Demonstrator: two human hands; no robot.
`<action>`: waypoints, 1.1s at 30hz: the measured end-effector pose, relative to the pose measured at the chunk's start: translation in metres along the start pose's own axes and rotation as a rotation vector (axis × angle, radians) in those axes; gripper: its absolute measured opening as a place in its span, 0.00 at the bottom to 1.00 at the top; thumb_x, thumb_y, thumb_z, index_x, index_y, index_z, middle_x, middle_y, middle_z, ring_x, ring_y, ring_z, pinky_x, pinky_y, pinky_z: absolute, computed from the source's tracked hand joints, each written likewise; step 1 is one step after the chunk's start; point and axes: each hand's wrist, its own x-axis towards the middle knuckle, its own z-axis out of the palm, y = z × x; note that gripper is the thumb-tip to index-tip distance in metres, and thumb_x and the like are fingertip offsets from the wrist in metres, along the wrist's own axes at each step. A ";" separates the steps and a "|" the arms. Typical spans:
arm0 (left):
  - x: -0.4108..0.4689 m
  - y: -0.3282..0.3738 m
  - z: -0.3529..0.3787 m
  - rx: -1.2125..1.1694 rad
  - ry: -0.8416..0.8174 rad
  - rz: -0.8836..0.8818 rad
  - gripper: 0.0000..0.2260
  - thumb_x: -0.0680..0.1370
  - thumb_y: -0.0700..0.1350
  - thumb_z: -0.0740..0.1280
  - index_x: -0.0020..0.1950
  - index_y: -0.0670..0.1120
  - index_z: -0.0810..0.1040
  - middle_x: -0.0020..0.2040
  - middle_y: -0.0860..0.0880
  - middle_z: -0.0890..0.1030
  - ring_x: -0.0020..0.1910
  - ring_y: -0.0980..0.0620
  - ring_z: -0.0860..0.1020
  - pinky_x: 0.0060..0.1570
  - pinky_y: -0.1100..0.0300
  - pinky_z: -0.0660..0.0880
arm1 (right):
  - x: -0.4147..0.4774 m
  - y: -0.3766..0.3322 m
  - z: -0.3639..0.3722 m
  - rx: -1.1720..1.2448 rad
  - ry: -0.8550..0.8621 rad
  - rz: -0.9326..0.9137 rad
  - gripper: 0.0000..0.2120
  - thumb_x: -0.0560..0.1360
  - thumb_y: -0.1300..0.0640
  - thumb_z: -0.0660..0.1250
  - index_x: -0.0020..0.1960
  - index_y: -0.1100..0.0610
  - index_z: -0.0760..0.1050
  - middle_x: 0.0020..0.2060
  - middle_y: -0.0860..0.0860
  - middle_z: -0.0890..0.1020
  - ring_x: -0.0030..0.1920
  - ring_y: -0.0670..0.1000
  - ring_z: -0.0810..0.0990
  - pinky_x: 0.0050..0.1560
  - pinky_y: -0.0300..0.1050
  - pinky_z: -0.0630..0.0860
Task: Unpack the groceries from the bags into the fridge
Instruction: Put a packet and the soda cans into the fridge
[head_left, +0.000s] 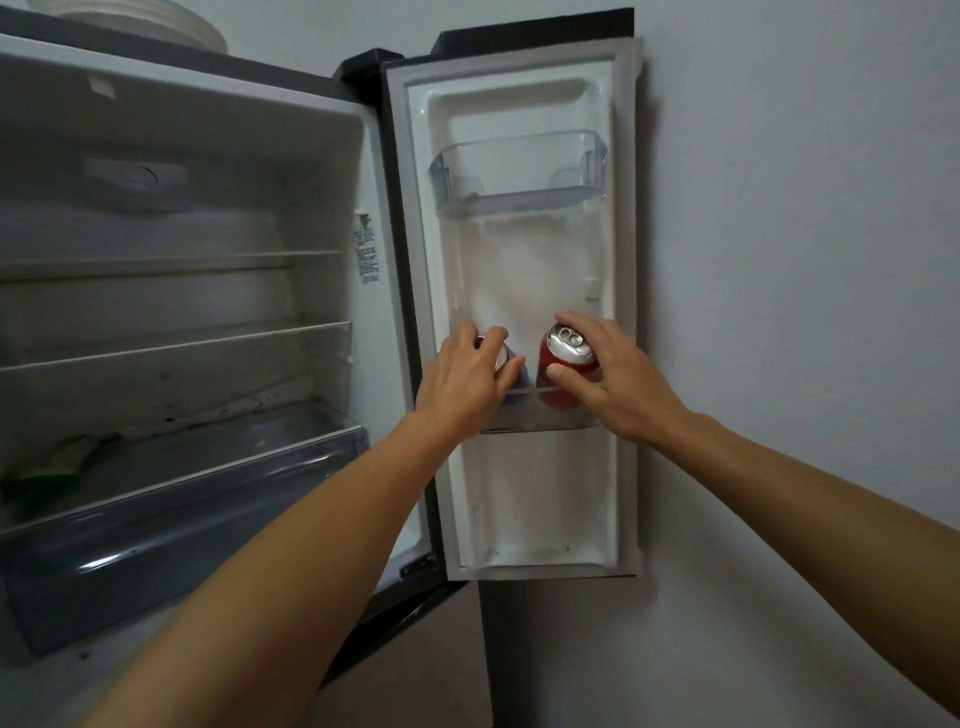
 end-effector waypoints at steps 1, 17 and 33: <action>-0.001 0.002 0.002 0.004 0.013 0.014 0.19 0.81 0.58 0.54 0.67 0.50 0.68 0.57 0.44 0.72 0.53 0.44 0.74 0.47 0.50 0.73 | -0.003 -0.002 -0.001 -0.005 0.013 0.000 0.28 0.75 0.39 0.62 0.73 0.45 0.63 0.64 0.50 0.72 0.63 0.51 0.73 0.63 0.50 0.72; -0.101 -0.015 -0.008 -0.130 0.009 -0.034 0.17 0.81 0.50 0.60 0.68 0.46 0.70 0.63 0.46 0.72 0.58 0.48 0.73 0.55 0.53 0.74 | -0.043 -0.044 -0.006 -0.431 0.147 -0.058 0.29 0.73 0.48 0.66 0.72 0.53 0.65 0.70 0.57 0.68 0.68 0.60 0.67 0.60 0.57 0.70; -0.451 0.041 -0.132 0.313 -0.430 -0.634 0.09 0.79 0.50 0.60 0.48 0.45 0.75 0.47 0.46 0.78 0.45 0.42 0.78 0.38 0.52 0.70 | -0.250 -0.199 0.092 0.104 -0.643 -0.433 0.16 0.79 0.48 0.60 0.65 0.52 0.71 0.59 0.50 0.76 0.58 0.53 0.76 0.53 0.50 0.73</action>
